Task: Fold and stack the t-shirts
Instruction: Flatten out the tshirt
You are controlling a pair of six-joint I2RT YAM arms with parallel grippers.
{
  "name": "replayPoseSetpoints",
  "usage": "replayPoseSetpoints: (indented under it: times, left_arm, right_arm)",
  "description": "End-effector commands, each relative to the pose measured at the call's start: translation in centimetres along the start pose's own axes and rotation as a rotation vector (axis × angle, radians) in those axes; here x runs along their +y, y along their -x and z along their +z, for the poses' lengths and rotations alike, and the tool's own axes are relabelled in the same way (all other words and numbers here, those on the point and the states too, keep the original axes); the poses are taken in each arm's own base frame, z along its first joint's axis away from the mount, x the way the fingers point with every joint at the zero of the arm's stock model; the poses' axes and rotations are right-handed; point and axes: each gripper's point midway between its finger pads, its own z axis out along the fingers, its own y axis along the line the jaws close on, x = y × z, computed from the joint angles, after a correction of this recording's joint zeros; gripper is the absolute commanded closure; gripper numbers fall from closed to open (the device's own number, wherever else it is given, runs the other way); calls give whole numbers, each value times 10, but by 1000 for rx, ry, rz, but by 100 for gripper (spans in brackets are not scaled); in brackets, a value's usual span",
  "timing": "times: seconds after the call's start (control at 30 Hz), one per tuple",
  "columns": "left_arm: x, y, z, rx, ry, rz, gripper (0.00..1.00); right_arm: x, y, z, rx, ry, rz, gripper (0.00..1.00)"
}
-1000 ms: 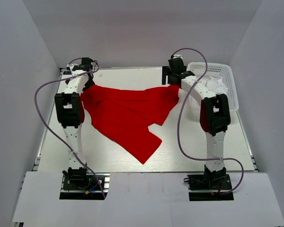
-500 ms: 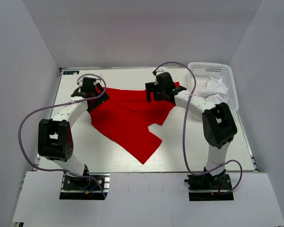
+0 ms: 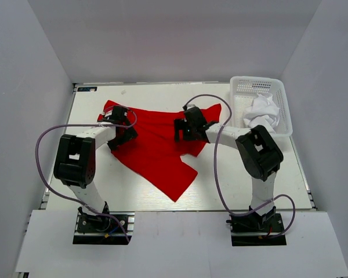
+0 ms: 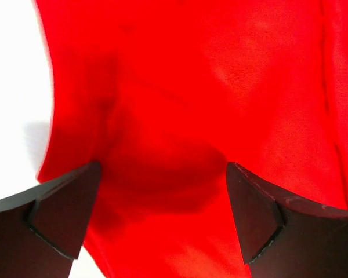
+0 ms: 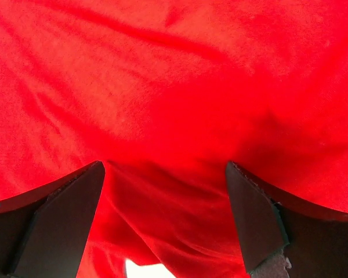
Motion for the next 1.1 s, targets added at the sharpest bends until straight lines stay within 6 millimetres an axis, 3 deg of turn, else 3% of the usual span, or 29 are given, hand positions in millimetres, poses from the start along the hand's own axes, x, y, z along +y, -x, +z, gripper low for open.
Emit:
replayPoseSetpoints:
  times: [0.0,0.13,0.17,0.3,0.33,0.37,0.4,0.43,0.47,0.5,0.53,0.63,0.73,0.77,0.9,0.93,1.0,1.07]
  left_arm:
    - [23,7,12,-23,113,0,0]
    - [44,-1,23,10,215,19,0]
    - [45,-3,23,23,227,15,0]
    - [51,11,2,-2,259,1,0]
    - [47,20,-7,-23,241,9,0]
    - [45,26,-16,-45,221,16,0]
    - [31,42,-41,-111,158,15,0]
    - [23,49,-53,-142,114,30,0]
    - [11,53,-66,-152,40,26,0]
    - [6,57,-88,-180,-26,12,0]
    - [4,59,-97,-200,-58,4,0]
    - [7,49,-120,-220,-136,-15,0]
    - [-2,23,-122,-160,-242,-25,0]
    - [-15,5,-124,-116,-344,-6,0]
    - [-16,-37,-107,-20,-421,9,0]
    - [-14,-53,-102,25,-431,23,0]
    - [-13,-67,-93,55,-433,36,0]
    - [-8,-79,-83,80,-427,28,0]
  right_arm:
    - [8,-51,-12,95,-4,54,10]
    - [14,-106,-28,200,-18,61,10]
    - [16,-105,-35,187,-19,57,10]
    - [15,-144,-63,269,-74,10,10]
    - [36,-149,-74,259,-18,-41,11]
    - [42,-147,-79,237,-2,-79,11]
    - [47,-134,-90,182,0,-100,11]
    - [54,-127,-96,142,-15,-147,11]
    - [49,-124,-101,141,-44,-165,11]
    - [51,-108,-112,92,-66,-172,11]
    - [53,-99,-116,69,-71,-177,11]
    - [60,-96,-133,45,-57,-242,11]
    - [66,-113,-143,91,-33,-306,14]
    - [68,-123,-145,113,-24,-325,14]
    - [99,-152,-149,163,117,-393,24]
    - [101,-159,-144,183,125,-407,25]
    - [107,-168,-140,206,130,-428,27]
    - [104,-164,-132,184,72,-421,33]
